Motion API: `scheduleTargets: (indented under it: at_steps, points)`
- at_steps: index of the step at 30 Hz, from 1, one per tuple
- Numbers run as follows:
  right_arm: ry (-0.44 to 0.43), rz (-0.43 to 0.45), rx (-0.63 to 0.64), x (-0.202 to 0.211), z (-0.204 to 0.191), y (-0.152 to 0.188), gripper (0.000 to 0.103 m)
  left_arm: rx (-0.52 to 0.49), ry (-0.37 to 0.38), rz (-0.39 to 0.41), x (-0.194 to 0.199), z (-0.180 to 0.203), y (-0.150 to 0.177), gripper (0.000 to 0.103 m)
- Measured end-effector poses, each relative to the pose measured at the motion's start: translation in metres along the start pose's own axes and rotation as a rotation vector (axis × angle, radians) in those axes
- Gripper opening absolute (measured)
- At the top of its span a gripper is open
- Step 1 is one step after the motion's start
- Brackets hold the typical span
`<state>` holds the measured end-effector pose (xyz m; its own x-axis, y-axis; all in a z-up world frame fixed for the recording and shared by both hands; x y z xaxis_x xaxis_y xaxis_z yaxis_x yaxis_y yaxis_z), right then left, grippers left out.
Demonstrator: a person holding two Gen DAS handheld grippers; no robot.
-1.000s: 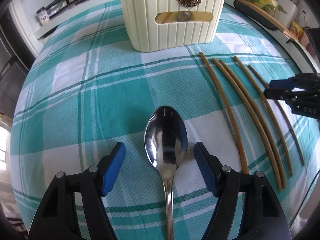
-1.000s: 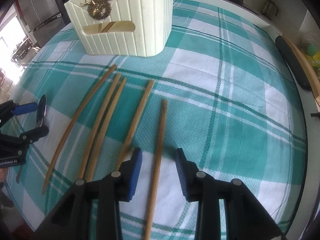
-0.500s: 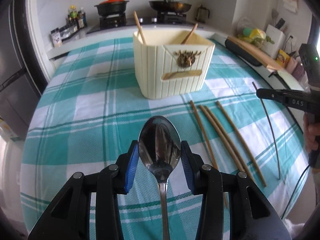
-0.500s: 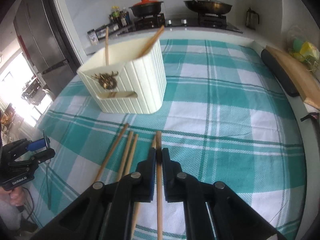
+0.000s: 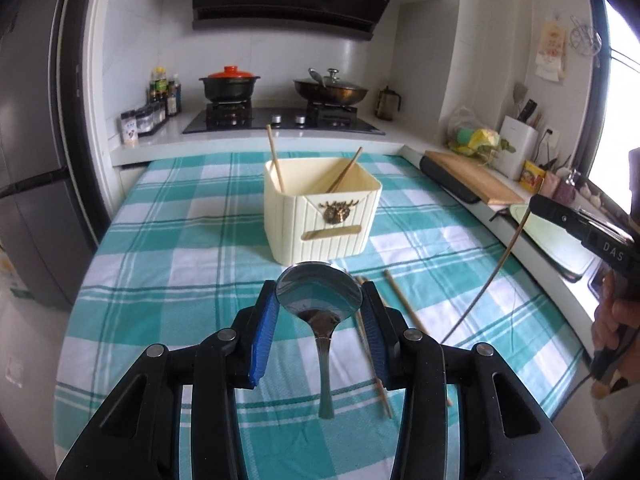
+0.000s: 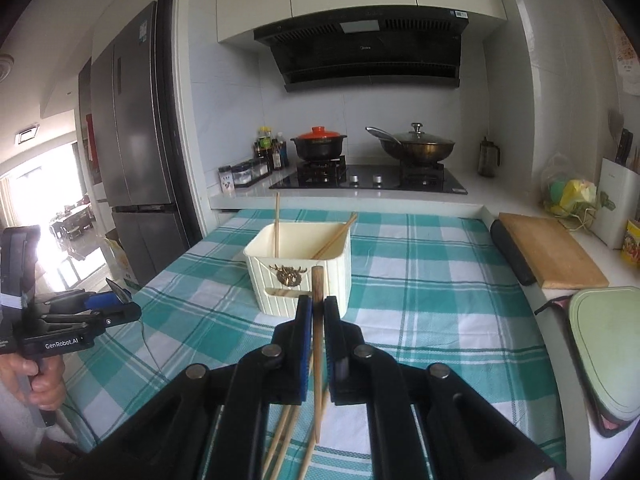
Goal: Organize utensils
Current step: 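Carry the spoon and chopstick into the cream box and open both tools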
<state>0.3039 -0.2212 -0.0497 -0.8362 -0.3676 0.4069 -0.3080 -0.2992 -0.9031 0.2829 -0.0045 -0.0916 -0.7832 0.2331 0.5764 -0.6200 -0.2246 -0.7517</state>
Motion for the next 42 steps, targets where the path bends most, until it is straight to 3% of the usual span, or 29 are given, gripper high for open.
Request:
scheduleTargets:
  at_steps: [14, 21, 28, 31, 35, 42]
  points:
    - [-0.018, 0.048, 0.019, -0.012, 0.0, -0.047, 0.006, 0.052, 0.048, 0.008, 0.008, 0.002, -0.048, 0.042]
    - [-0.006, 0.091, 0.043, -0.034, 0.019, -0.11, 0.006, 0.05, 0.086, 0.07, 0.01, 0.018, -0.124, 0.042]
    - [0.001, 0.168, 0.067, -0.067, 0.034, -0.186, 0.006, 0.077, 0.068, 0.17, -0.016, 0.028, -0.217, 0.042]
    - [-0.011, 0.149, 0.084, -0.098, 0.032, -0.197, 0.006, 0.083, 0.012, 0.188, -0.047, 0.026, -0.24, 0.042]
    - [-0.053, 0.071, 0.077, -0.148, 0.03, -0.182, 0.006, 0.1, -0.034, 0.131, -0.1, 0.018, -0.24, 0.042]
    - [-0.152, -0.22, -0.046, -0.244, 0.033, -0.108, 0.006, 0.132, -0.084, -0.059, -0.189, 0.0, -0.199, 0.042]
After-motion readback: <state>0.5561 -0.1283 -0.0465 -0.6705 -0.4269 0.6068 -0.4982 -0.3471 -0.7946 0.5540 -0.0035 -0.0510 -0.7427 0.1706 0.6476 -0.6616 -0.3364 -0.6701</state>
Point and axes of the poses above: each gripper's, at about its wrist camera, not at the fingertips, and x roughly against the way its jaws point, z to its right, y to its underside, the point moved 9 cm from there along -x, roughly the way its jaws point, and after that the axes turned 14 degrees about x, right-handed, at the moved point
